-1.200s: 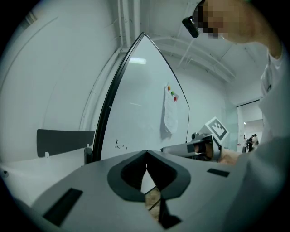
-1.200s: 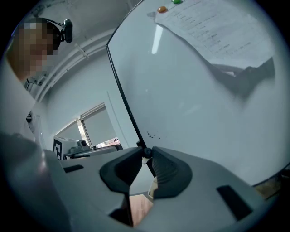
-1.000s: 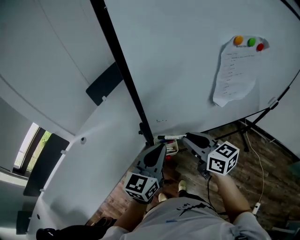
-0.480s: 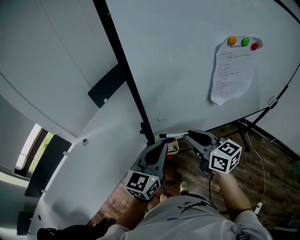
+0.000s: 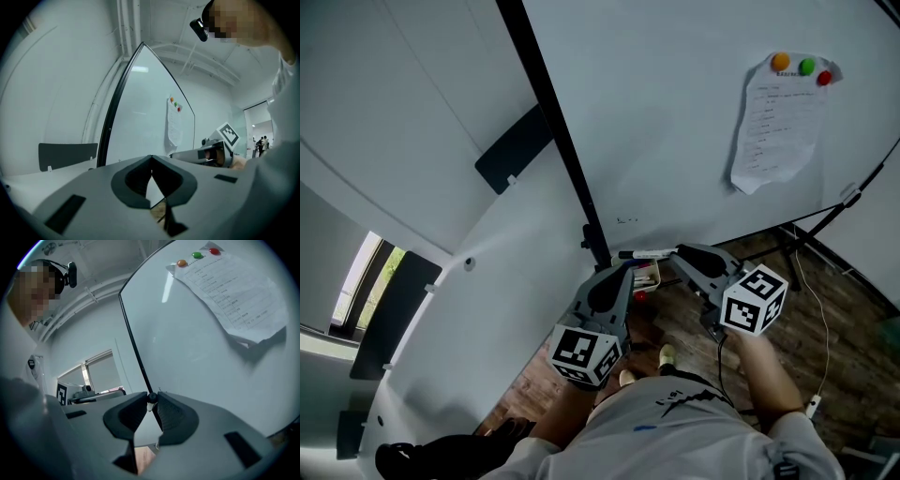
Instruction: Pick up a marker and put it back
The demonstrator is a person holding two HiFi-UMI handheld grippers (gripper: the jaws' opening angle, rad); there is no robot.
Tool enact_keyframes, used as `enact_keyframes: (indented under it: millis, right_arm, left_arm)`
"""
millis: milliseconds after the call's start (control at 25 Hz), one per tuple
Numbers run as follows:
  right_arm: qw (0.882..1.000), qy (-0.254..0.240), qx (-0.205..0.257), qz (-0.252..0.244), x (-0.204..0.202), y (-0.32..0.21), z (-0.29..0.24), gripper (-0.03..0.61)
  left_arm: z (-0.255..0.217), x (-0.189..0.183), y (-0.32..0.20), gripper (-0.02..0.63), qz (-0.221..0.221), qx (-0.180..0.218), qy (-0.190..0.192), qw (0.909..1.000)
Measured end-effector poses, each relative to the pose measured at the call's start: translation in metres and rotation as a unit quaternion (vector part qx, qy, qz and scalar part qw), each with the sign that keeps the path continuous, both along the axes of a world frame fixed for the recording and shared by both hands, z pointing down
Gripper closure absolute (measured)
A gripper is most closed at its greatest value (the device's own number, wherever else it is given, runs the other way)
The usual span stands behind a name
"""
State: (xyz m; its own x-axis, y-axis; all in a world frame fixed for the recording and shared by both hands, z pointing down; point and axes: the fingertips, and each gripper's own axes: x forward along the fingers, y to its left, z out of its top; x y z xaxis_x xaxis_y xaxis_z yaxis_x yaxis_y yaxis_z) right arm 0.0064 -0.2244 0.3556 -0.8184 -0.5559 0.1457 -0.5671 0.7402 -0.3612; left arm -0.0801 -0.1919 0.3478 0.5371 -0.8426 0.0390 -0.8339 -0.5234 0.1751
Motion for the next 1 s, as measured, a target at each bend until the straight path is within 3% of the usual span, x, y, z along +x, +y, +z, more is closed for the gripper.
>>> enact_keyframes:
  millis: [360,1000]
  right_arm:
    - [1.000,0.015,-0.008,0.003,0.002,-0.003,0.013,0.502]
    - [0.996,0.065,-0.065,0.006,0.004,-0.032,0.115,0.502]
  left_arm:
    - [0.010,-0.009,-0.006,0.603,-0.020,-0.001,0.002,0.9998]
    - [0.068,-0.009,-0.019,0.603,-0.048,-0.044,-0.023,0.9976]
